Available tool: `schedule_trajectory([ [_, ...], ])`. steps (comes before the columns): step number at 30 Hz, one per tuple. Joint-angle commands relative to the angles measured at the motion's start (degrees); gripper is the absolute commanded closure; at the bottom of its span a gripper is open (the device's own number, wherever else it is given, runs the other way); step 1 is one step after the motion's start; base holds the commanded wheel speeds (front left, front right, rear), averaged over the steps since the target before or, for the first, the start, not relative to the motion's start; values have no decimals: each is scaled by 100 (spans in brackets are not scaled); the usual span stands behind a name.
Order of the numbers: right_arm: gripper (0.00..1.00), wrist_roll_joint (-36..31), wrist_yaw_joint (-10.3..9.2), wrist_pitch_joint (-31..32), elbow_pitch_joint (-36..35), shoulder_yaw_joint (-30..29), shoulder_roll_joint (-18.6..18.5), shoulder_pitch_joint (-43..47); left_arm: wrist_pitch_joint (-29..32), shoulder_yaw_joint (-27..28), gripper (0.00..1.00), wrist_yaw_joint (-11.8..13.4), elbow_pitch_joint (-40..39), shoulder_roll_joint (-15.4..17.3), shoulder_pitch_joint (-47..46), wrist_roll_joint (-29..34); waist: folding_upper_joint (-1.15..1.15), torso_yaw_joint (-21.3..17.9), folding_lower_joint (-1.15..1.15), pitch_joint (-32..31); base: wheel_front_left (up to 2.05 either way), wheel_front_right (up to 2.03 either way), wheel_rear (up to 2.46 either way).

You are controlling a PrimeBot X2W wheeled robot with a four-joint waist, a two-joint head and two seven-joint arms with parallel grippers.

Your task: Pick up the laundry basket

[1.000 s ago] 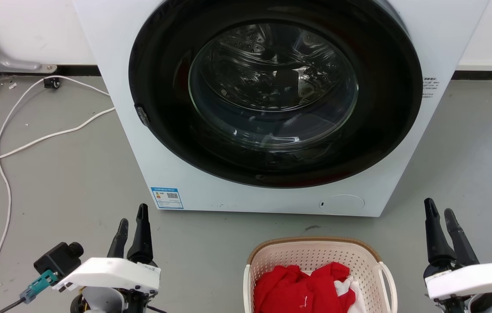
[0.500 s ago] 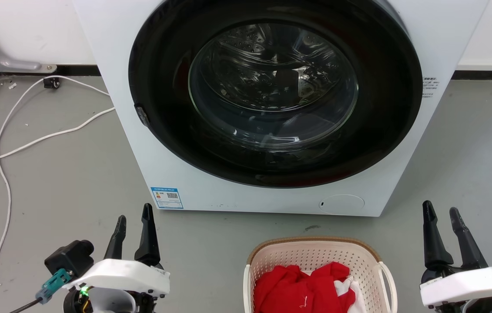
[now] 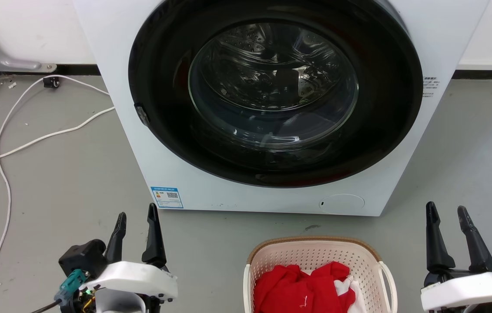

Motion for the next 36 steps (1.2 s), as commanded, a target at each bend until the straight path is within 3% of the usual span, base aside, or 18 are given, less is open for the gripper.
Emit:
schedule_trajectory([
  [1,0,-187,0,-70,-104,-11,-28,23,-65,-48,0,46,-75,41,14,206,0,0,0,0,0,0,0],
  [24,0,-1118,0,-367,-284,27,-32,244,-366,-249,0,208,-105,45,118,1402,0,1,-1,-31,0,0,0],
  [36,0,-1254,-1,-501,-271,-16,-34,336,-483,-254,0,203,-158,3,210,1821,0,8,-1,-78,0,0,0],
])
